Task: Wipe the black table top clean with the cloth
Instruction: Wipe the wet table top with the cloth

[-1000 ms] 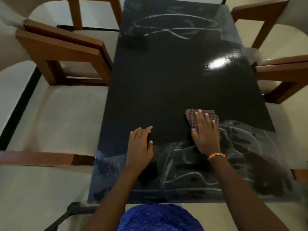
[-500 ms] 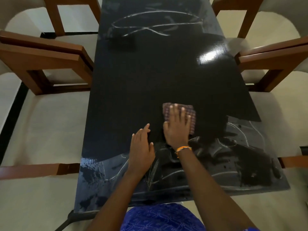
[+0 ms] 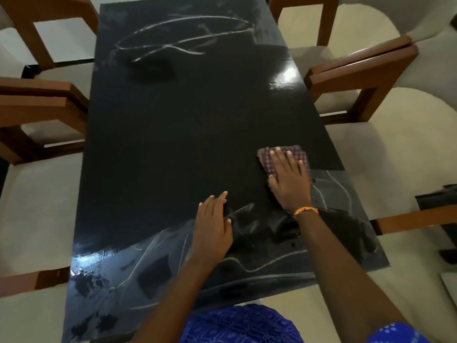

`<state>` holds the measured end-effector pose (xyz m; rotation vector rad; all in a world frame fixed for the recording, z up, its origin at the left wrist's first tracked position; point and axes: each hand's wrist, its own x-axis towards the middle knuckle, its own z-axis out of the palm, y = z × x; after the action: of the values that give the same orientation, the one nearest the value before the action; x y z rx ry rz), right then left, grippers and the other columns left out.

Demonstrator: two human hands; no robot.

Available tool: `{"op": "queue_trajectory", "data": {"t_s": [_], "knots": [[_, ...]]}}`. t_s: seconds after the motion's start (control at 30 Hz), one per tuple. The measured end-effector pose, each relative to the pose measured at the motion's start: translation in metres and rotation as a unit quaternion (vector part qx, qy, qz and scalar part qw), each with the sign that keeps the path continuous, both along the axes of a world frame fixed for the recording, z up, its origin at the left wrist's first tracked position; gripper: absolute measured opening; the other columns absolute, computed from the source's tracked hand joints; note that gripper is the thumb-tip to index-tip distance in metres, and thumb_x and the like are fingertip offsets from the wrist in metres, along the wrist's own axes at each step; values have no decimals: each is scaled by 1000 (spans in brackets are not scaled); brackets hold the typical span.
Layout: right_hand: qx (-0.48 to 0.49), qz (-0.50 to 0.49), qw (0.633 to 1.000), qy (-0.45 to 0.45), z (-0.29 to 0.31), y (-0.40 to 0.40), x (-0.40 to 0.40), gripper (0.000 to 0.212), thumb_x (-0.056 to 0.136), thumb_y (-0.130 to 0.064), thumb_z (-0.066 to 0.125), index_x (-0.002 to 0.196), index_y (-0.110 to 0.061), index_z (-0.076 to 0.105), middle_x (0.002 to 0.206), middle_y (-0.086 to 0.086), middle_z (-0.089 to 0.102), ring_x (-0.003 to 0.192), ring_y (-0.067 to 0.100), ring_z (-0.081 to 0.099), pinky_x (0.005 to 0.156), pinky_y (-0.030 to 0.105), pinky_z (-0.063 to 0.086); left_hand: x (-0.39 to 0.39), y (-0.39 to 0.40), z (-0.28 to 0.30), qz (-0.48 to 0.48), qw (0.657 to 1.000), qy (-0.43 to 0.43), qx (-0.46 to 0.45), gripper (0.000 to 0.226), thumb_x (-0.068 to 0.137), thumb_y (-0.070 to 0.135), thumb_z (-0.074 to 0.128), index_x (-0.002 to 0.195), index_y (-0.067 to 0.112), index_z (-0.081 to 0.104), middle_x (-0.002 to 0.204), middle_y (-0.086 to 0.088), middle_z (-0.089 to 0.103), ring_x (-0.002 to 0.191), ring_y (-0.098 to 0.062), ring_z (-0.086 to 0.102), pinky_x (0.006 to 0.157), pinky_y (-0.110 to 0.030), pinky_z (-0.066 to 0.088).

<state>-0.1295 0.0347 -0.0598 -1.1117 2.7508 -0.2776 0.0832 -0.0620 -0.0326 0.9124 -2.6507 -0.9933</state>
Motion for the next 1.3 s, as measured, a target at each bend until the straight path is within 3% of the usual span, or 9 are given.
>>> {"op": "queue_trajectory", "data": {"t_s": [0.2,0.37,0.47,0.6,0.73,0.83,1.03,1.3], "knots": [[9,-151,988,9,-3,65,-71,62,95,-33,36,151,-21,14,160,2,12,147,25,11,119,46,9,-16,24,-5,-40,995,-62,-65,58,88,21,51,141,18,29,145,1,38,142,-17,18,115,-34,-7],[-19,-255,966,-18,-1,52,-62,65,94,-32,40,151,-19,11,160,4,8,147,30,5,119,52,5,-18,29,-6,-35,992,-93,-76,57,89,23,50,141,18,28,147,2,35,144,-18,15,115,-37,-9],[-28,-210,977,-8,-2,29,-25,68,92,-32,43,151,-19,12,160,6,9,147,31,4,118,53,5,-22,28,-4,-9,994,-82,-67,55,89,18,49,140,18,30,147,2,36,144,-17,15,116,-37,-7],[-17,-48,999,-19,-4,-17,27,70,90,-36,41,151,-21,8,160,4,7,148,29,2,117,49,1,-23,26,-2,36,995,-68,-60,51,86,10,53,135,14,38,141,-2,43,142,-20,21,116,-37,-5],[-34,134,989,-57,-2,-69,47,70,89,-32,42,151,-22,11,161,0,6,148,26,0,117,48,-4,-27,30,-2,67,994,-68,-61,35,82,3,55,116,10,49,127,-7,51,138,-24,29,117,-39,1],[-38,183,981,-58,-1,-86,33,68,89,-32,44,150,-22,15,160,-3,10,148,23,3,118,46,-2,-33,35,-3,82,993,-69,-56,32,82,5,56,112,12,49,125,-6,51,138,-24,29,117,-38,1],[-42,182,982,-29,-4,-71,-3,67,88,-34,44,149,-24,18,159,-5,14,148,21,7,119,43,2,-48,45,-4,78,993,-60,-59,35,80,6,60,112,14,49,123,-5,52,136,-25,33,116,-39,5],[-31,-3,1000,1,-2,6,-100,65,92,-34,41,150,-24,15,160,-1,12,148,23,8,119,46,6,-61,57,-6,54,995,-52,-60,45,81,11,58,124,16,45,131,-1,47,136,-21,30,117,-37,6]]}}
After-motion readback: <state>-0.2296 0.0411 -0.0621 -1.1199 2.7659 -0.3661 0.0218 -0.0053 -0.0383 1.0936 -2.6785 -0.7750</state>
